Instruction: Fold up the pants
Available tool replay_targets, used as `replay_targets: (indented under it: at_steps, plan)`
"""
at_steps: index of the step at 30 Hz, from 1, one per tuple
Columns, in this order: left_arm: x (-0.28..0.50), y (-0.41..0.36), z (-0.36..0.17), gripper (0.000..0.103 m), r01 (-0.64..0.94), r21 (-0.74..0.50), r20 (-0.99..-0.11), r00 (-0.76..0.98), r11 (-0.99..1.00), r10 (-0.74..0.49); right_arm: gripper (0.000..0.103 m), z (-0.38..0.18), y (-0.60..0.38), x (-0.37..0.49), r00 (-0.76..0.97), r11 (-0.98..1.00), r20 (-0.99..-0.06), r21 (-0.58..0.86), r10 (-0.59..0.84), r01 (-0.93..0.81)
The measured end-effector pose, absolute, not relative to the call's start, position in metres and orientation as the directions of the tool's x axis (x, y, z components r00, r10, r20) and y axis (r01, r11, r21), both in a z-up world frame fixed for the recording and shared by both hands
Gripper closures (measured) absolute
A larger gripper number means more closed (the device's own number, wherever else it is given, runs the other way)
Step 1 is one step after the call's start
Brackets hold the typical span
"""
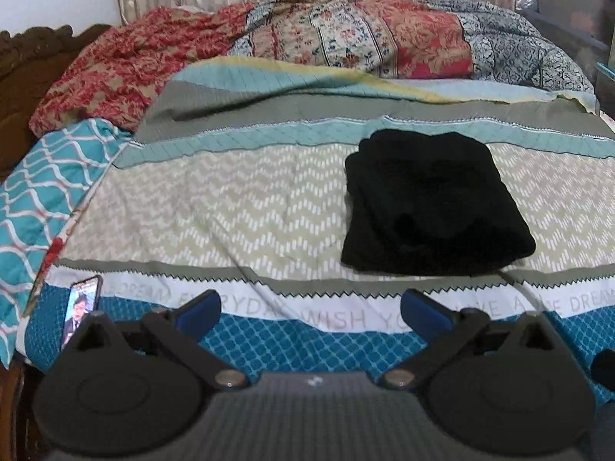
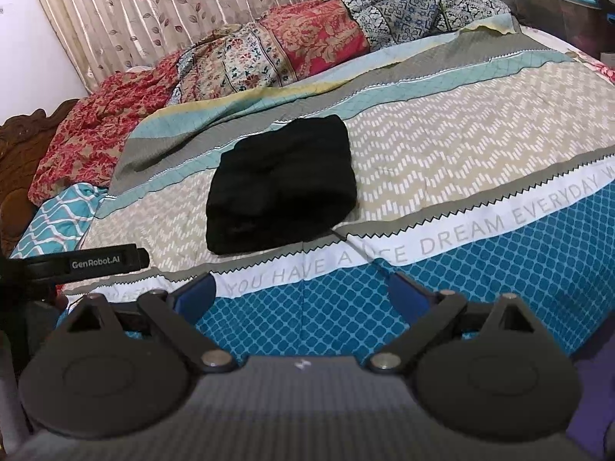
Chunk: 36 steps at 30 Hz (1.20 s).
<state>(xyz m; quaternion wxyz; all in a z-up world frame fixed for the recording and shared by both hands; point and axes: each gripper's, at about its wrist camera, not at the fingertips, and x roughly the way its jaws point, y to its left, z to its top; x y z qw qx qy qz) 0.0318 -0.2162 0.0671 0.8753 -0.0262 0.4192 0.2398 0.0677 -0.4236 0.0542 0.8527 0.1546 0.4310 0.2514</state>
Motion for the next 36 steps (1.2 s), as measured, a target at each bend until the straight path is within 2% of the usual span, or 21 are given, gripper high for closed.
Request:
replay_targets:
  at_steps: [9, 19, 36]
  plan:
    - [0.043, -0.212, 0.050, 0.000, -0.444, 0.172, -0.777, 0.487, 0.879, 0.399, 0.005, 0.038, -0.420, 0.079, 0.463, 0.833, -0.693, 0.477, 0.553, -0.282]
    - [0.059, -0.207, 0.042, 0.000, -0.444, 0.288, -0.752, 0.444, 0.848, 0.488, 0.005, 0.028, -0.419, 0.092, 0.439, 0.839, -0.715, 0.472, 0.544, -0.272]
    - [0.068, -0.202, 0.036, 0.000, -0.438, 0.264, -0.774, 0.435, 0.859, 0.460, 0.005, 0.022, -0.414, 0.102, 0.434, 0.849, -0.730, 0.451, 0.528, -0.274]
